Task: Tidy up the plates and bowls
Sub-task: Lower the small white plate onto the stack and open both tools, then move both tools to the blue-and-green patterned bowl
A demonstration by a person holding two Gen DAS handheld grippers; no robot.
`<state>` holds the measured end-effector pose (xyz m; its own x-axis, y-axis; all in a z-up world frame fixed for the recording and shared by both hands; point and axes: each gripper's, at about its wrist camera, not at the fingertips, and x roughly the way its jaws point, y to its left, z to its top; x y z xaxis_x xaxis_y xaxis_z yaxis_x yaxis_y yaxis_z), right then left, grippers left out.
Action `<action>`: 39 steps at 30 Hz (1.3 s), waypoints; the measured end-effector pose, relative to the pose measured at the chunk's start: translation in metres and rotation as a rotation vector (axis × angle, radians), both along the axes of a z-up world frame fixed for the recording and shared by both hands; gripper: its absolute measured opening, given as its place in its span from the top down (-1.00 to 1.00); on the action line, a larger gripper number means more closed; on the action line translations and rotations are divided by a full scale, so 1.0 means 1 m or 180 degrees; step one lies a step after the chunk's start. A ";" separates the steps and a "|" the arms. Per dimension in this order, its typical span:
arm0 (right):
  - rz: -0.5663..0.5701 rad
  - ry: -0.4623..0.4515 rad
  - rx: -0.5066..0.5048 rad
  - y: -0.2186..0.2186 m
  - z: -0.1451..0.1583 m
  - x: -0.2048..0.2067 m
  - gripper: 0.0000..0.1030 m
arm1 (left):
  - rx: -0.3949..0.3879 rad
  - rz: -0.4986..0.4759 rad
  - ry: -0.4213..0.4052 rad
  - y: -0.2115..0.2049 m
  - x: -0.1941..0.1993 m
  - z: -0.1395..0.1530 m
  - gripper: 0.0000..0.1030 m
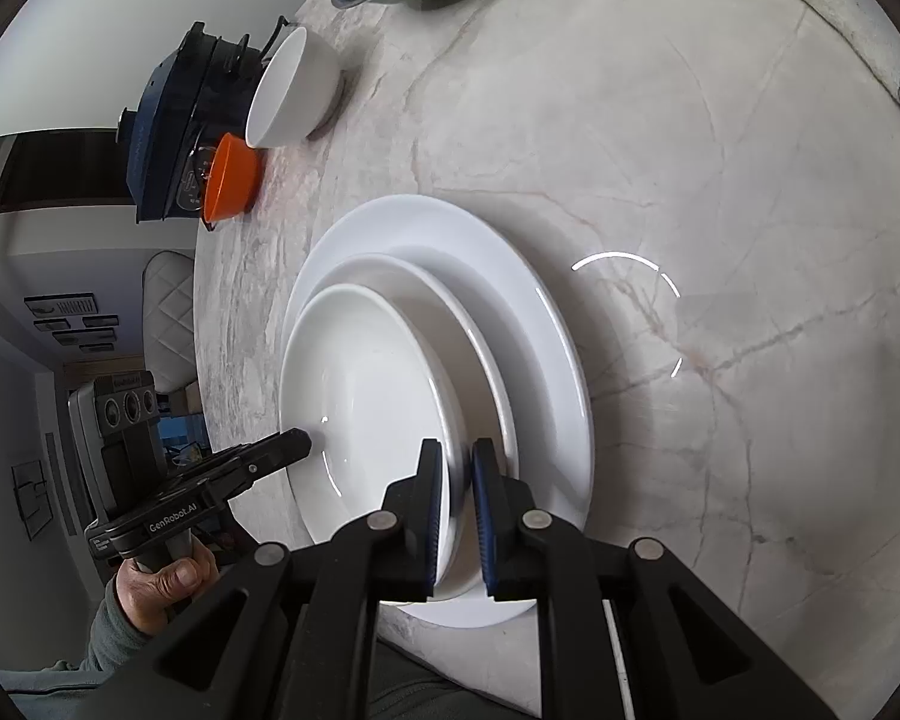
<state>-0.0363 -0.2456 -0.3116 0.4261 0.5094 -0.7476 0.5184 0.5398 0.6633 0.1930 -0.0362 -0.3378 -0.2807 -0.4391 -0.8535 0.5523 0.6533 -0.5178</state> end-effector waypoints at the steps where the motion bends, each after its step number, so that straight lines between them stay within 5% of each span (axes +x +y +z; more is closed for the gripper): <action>1: 0.0000 -0.0001 0.0004 0.000 0.000 0.000 0.73 | 0.0008 0.0000 -0.0003 0.000 0.000 -0.001 0.90; 15: 0.0038 0.0000 -0.0090 0.000 0.003 0.000 0.59 | 0.0045 0.0063 -0.0022 -0.001 -0.002 -0.002 0.82; 19: 0.0026 -0.0043 -0.0141 0.000 0.010 -0.001 0.47 | -0.0068 0.0056 -0.0078 -0.002 -0.003 0.009 0.41; 21: -0.0013 -0.0094 -0.0153 -0.002 0.015 -0.003 0.42 | -0.0209 0.0026 -0.0105 -0.004 -0.004 0.020 -0.07; 23: -0.0073 -0.0132 -0.0164 -0.005 0.020 -0.005 0.36 | -0.0202 0.0017 -0.0288 -0.007 -0.005 0.033 -0.78; 25: -0.0152 -0.0167 -0.0209 -0.011 0.026 -0.009 0.02 | -0.0274 0.0038 -0.0329 -0.008 0.000 0.045 -0.82; 31: -0.0590 -0.0502 -0.0219 -0.045 0.050 -0.022 -0.56 | -0.0394 0.0043 -0.0474 -0.020 0.037 0.082 -0.99; 34: -0.0897 -0.0719 -0.0155 -0.073 0.062 -0.026 -0.67 | -0.0561 -0.0145 -0.0732 -0.041 0.064 0.113 -0.99; 39: -0.1390 -0.0992 0.0098 -0.130 0.069 -0.017 -0.68 | -0.0423 -0.0488 -0.0906 -0.102 0.126 0.147 -0.99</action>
